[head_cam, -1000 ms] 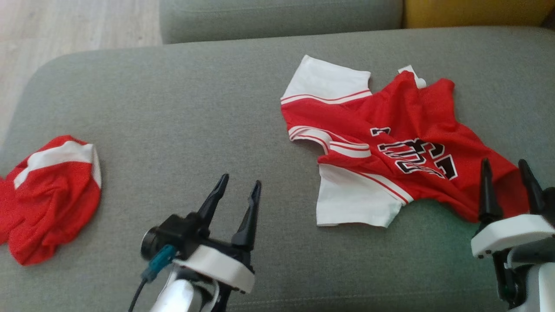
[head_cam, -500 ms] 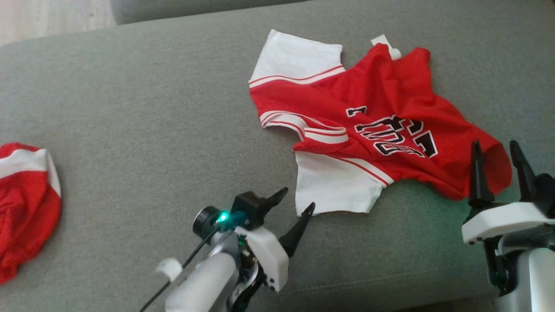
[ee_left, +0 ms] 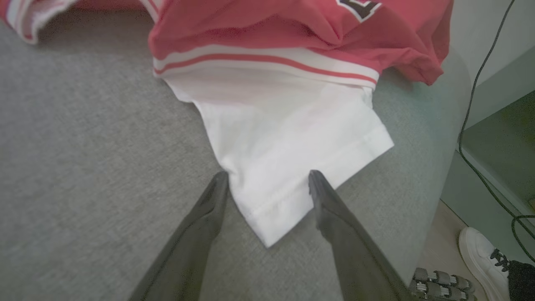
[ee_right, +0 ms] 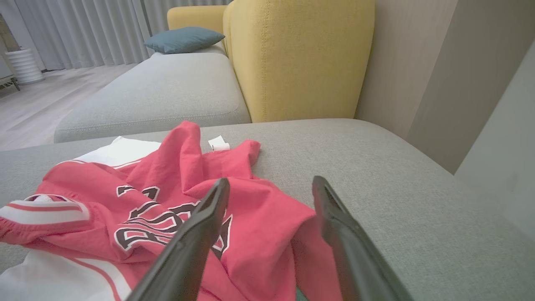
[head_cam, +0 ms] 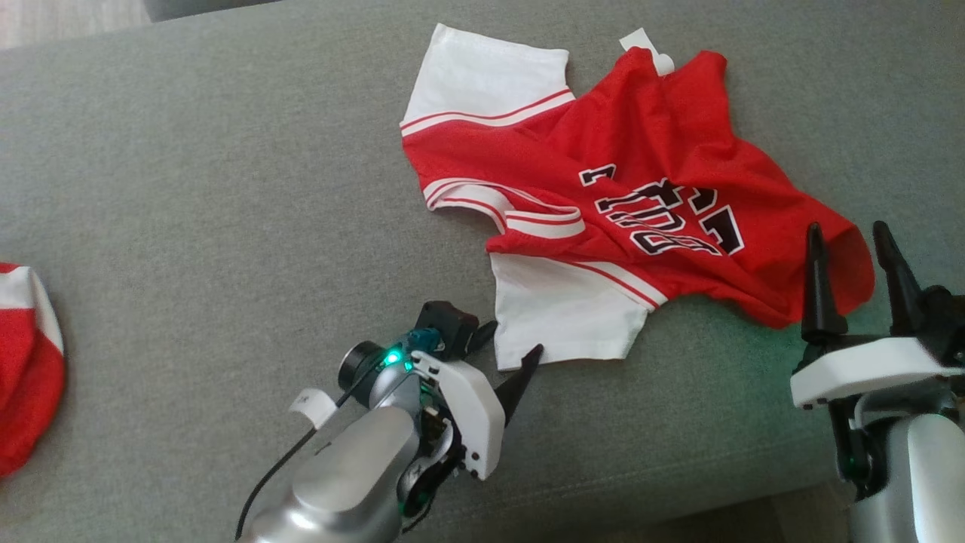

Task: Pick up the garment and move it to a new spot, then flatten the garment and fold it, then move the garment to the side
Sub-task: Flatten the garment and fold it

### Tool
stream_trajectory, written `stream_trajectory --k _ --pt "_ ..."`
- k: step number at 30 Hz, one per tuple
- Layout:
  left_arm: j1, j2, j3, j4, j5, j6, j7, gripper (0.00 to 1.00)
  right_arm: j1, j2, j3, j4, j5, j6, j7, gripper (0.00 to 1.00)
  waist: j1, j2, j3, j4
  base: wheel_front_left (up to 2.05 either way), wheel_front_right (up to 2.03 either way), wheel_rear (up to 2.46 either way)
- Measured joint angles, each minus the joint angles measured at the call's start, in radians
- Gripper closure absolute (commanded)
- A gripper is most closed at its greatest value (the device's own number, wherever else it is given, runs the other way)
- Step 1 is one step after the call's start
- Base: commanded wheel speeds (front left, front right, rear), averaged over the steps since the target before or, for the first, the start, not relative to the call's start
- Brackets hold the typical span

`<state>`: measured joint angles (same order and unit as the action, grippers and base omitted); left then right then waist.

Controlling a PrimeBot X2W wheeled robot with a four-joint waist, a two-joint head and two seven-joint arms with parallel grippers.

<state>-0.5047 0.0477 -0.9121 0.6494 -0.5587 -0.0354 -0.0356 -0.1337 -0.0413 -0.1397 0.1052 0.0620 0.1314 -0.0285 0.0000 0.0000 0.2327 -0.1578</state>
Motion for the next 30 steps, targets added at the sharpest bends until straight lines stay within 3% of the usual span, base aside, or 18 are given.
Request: stream_trajectory --k 2,3,4,10,15,20,30 --pt "-0.009 0.0 -0.018 0.001 -0.028 -0.005 0.007 0.05 0.0 0.0 0.001 0.005 0.0 0.0 -0.007 0.0 0.0 0.0 0.005 -0.005 0.0 0.0 0.0" --pt "-0.015 0.0 -0.028 0.001 -0.039 -0.014 0.008 0.69 0.0 0.0 0.001 0.006 0.001 0.0 -0.007 0.0 0.0 0.0 0.007 -0.008 0.0 0.0 0.0" --pt "-0.019 0.001 -0.041 0.002 -0.049 -0.02 0.008 1.0 0.0 0.0 0.001 0.006 0.003 0.0 -0.008 0.0 0.0 0.0 0.008 -0.011 0.0 0.0 0.0" --pt "-0.016 0.0 -0.064 0.002 -0.111 -0.024 -0.044 1.0 -0.001 0.0 -0.019 0.015 0.003 0.0 -0.017 0.0 0.0 0.0 0.002 -0.012 0.0 0.0 0.0" --pt "-0.019 0.0 -0.004 -0.001 -0.148 0.023 -0.181 1.0 -0.001 0.0 -0.04 0.03 0.002 0.0 -0.017 0.0 0.0 0.0 -0.018 0.012 0.0 0.0 0.0" --pt "-0.021 0.002 0.1 -0.035 -0.144 0.049 -0.213 1.0 0.001 0.0 -0.049 0.034 -0.001 0.0 -0.016 0.0 0.0 0.0 -0.045 0.058 0.0 0.0 0.0" --pt "0.121 0.012 0.363 -0.266 0.018 0.07 -0.214 1.0 0.004 0.0 -0.041 0.047 -0.002 0.0 -0.004 0.0 0.0 0.0 -0.103 0.167 0.0 0.0 0.0"
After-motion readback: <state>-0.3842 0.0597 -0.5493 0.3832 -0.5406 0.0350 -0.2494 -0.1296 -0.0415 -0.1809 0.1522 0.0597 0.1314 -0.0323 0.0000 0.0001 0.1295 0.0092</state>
